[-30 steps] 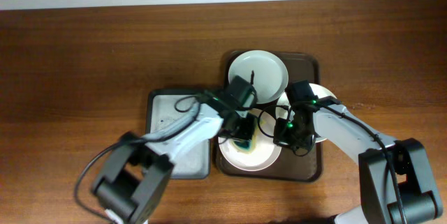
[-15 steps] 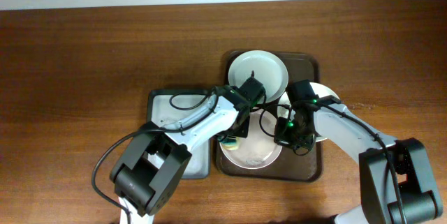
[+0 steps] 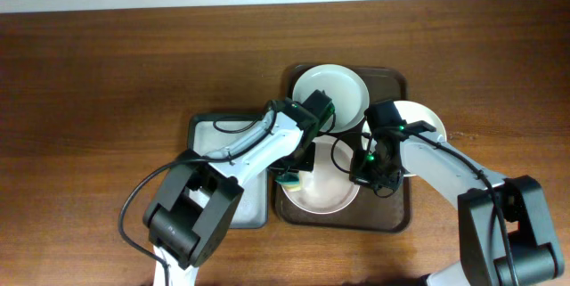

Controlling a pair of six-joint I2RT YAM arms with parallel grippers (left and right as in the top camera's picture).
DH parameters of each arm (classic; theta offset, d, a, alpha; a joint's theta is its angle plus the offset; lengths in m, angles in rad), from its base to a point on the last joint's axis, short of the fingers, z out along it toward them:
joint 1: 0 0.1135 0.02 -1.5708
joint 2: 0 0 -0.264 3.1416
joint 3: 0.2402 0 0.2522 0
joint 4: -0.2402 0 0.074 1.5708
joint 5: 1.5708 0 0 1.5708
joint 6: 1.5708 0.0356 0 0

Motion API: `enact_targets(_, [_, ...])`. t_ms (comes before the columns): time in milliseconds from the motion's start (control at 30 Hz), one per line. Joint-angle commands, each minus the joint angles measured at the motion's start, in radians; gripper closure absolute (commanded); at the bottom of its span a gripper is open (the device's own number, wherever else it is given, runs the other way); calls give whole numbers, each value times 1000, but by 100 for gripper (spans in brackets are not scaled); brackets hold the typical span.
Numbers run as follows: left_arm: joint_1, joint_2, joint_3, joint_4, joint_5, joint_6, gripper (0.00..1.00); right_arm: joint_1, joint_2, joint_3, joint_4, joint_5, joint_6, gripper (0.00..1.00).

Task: Clean dirty plates on tray and stack at the side
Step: 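Lift pink plate with right gripper and set it at table's right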

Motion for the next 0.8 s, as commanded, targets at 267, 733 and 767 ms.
enact_targets(267, [455, -363, -298, 28, 163, 265, 100, -2, -531, -36, -148, 326, -175, 96])
enact_targets(733, [551, -674, -358, -3, 293, 365, 0, 696, -576, -21, -83, 1365, -254, 96])
enact_targets(767, [551, -675, -358, -3, 293, 365, 0, 727, -578, -16, -83, 1407, -254, 96])
